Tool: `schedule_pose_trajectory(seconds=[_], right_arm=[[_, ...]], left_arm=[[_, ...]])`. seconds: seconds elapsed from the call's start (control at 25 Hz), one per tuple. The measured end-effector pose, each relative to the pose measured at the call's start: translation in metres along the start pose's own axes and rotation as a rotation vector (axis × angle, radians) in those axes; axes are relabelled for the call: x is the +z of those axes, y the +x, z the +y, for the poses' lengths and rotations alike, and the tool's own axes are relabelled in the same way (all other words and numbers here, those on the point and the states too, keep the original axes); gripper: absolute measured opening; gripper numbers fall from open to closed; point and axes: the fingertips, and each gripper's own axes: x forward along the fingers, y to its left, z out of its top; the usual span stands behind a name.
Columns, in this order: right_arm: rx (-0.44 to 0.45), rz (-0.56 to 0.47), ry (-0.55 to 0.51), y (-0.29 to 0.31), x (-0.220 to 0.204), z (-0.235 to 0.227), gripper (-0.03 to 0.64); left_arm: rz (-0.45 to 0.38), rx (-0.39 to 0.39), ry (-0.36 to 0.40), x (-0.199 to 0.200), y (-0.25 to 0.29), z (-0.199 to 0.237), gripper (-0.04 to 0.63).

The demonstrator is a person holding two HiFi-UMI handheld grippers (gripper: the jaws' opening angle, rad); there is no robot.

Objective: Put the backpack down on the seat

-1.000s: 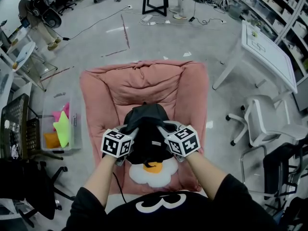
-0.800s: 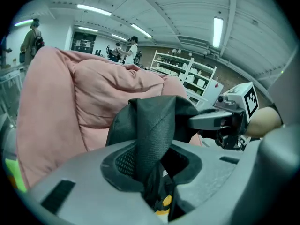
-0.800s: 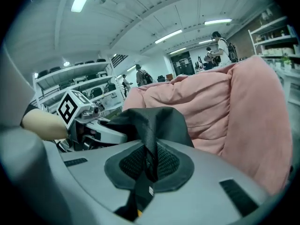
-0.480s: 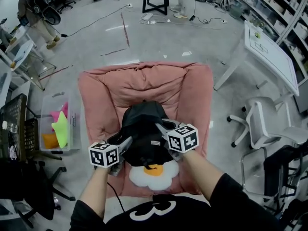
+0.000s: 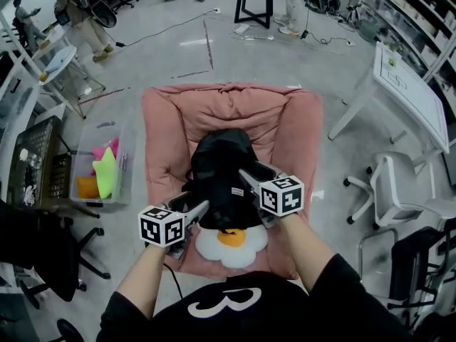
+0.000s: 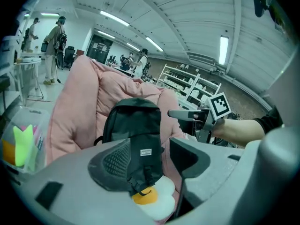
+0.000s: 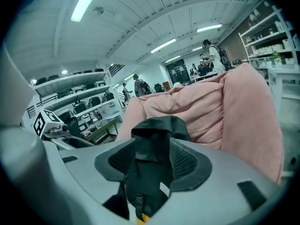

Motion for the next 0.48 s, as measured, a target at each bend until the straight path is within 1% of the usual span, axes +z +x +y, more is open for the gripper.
schedule_pose_trajectory(seconds=[0.08,0.24,0.4,0.48], right_arm=[[0.034,-0.009,0.005,-0.027,-0.003,0.014,0.206],[0.121,-0.006,0.011,-0.084,-0.017,0.057,0.204],[0.206,0.032,-0.079,-0.135,-0.038,0.109,0.202],[0.267,0.014,-0.096,-0.165,-0.041,0.138,0.199]], left_arm=[[-0.031,-0.009,0.004,0.000,-0.013,-0.022,0.244],[-0.090,-0.045,-0.018,-0.006,-0.041,-0.069,0.244],[-0.156,-0.048,-0.028,-0.011,-0.077,-0.115,0.231],[-0.186,-0.040,-0.029,-0.014,-0.100,-0.139,0.222]])
